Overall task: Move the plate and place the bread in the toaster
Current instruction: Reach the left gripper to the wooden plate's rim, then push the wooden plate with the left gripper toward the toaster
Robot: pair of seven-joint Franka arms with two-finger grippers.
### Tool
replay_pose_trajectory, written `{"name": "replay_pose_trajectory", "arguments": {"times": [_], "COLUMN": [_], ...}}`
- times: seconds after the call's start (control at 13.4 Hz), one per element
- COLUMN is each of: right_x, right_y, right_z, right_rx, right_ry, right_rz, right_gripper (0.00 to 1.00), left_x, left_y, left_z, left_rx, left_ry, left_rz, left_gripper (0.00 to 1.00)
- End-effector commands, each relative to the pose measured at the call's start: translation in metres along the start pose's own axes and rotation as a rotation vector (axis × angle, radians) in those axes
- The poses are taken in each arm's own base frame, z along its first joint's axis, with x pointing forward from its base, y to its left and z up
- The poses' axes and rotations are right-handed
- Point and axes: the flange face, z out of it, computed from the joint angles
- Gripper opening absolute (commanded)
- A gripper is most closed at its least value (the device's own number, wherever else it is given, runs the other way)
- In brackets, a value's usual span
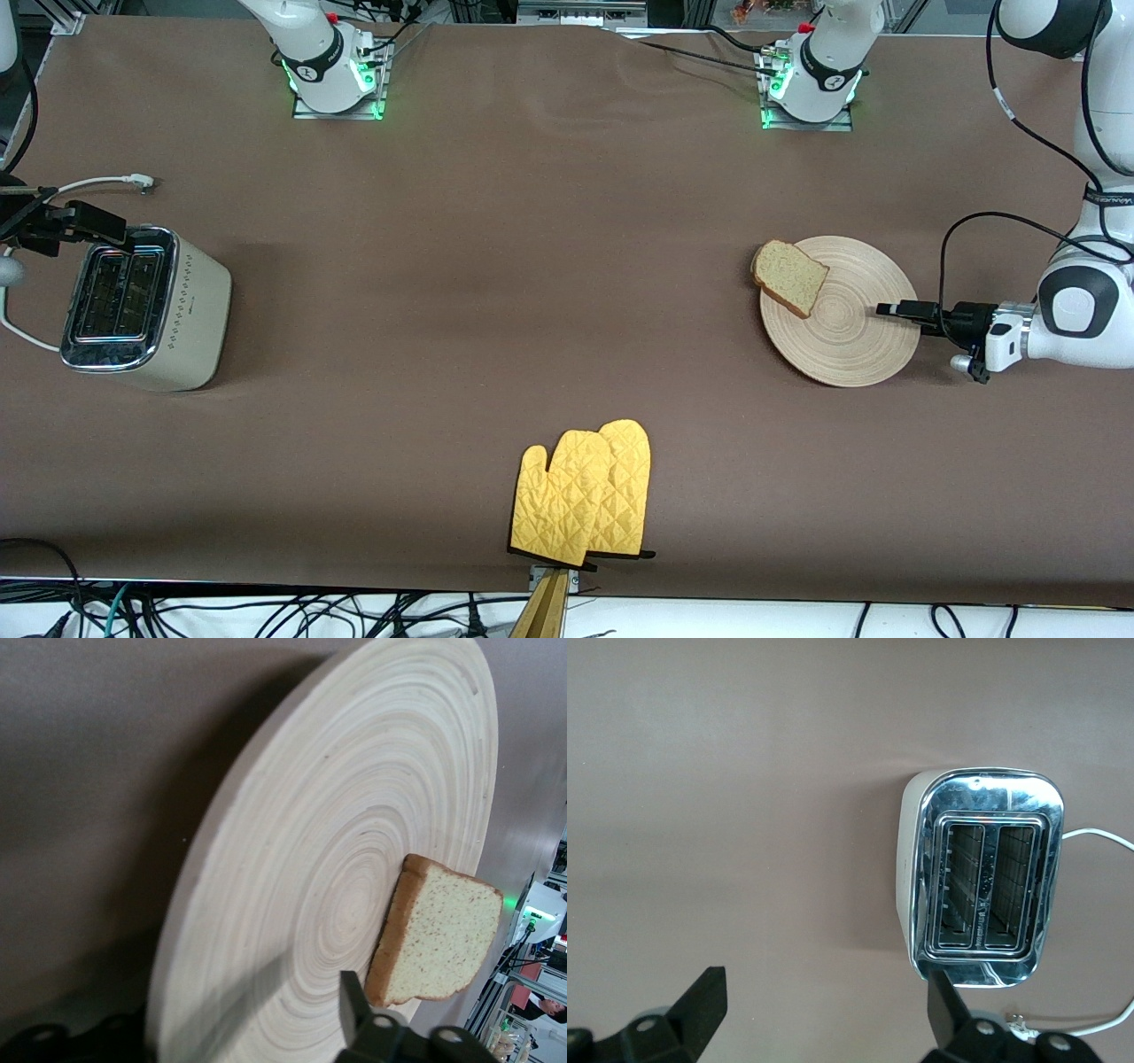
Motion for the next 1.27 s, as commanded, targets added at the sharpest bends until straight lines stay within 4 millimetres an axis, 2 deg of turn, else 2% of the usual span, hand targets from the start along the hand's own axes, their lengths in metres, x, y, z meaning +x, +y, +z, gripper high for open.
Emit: {"name": "replay_pose_trajectory", "arguments": {"times": [0.0, 0.07, 0.3, 0.67, 0.97, 1.2], "right_x": [0.001, 0.002, 0.002, 0.002, 0.002, 0.002], "right_y": [0.002, 0.0, 0.0, -0.001, 0.0, -0.001], "right_z": [-0.005, -0.006, -0.005, -0.005, -0.006, -0.005], "right_rx": [0.016, 0.017, 0.017, 0.017, 0.017, 0.017], "right_ry": [0.011, 0.011, 0.009, 0.009, 0.011, 0.011], "right_rz": [0.012, 0.009, 0.009, 0.008, 0.009, 0.008], "right_gripper": [1.0, 1.0, 1.0, 1.0, 1.0, 1.0], "left_x": [-0.004, -0.004, -0.003, 0.003, 0.034, 0.057], "left_y": [-0.004, -0.008, -0.01, 0.001, 0.048, 0.096], "left_z": [0.023, 0.028, 0.037, 0.041, 0.057, 0.074], "left_rx": [-0.06, -0.066, -0.064, -0.077, -0.203, -0.299], "left_ry": [-0.01, -0.015, -0.032, -0.038, 0.017, 0.005], "left_rz": [-0.007, -0.007, -0.017, 0.018, 0.045, -0.001], "left_gripper": [0.36, 0.21, 0.01, 0.0, 0.0, 0.0]}}
